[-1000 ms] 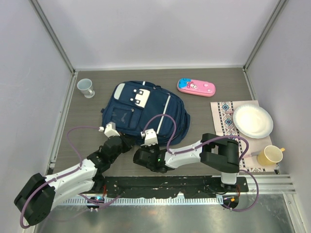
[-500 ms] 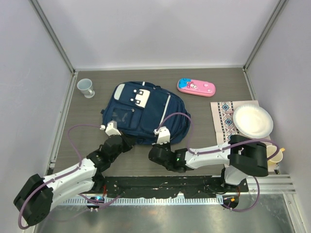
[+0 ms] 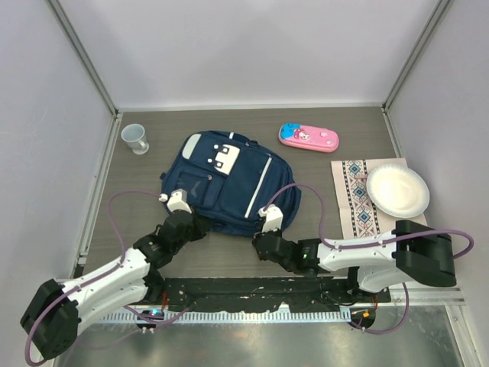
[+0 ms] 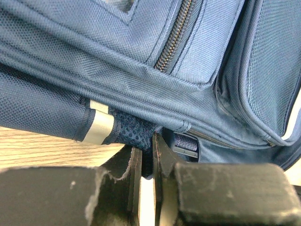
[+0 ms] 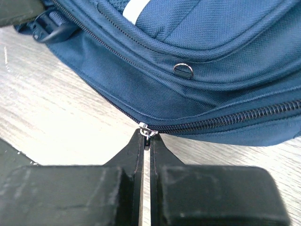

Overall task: Pack the student bag
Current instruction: Zip the student bag at the center of the board.

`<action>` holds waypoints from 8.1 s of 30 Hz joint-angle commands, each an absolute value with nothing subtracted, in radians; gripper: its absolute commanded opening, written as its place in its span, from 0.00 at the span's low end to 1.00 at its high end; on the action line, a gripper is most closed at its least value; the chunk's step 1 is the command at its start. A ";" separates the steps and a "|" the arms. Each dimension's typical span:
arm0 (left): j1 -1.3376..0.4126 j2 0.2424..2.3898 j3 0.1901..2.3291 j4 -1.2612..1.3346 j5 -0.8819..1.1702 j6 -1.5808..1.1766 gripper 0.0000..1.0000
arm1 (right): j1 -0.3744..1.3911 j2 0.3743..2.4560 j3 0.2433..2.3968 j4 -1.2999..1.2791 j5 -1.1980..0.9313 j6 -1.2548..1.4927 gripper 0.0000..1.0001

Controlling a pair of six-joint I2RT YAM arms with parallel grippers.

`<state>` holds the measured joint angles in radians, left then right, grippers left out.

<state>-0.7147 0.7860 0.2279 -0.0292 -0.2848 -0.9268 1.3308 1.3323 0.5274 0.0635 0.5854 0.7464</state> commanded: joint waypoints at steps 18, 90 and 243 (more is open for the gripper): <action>-0.543 0.924 0.379 -0.049 -0.052 -0.784 0.84 | 1.440 1.585 0.698 0.255 0.512 0.735 0.01; -0.523 0.697 0.302 -0.213 -0.342 -0.824 0.00 | 1.442 1.285 0.580 -0.089 0.569 0.845 0.01; -1.097 0.440 0.330 -0.701 -0.873 -1.484 0.00 | 1.006 1.092 0.426 0.015 0.509 0.692 0.01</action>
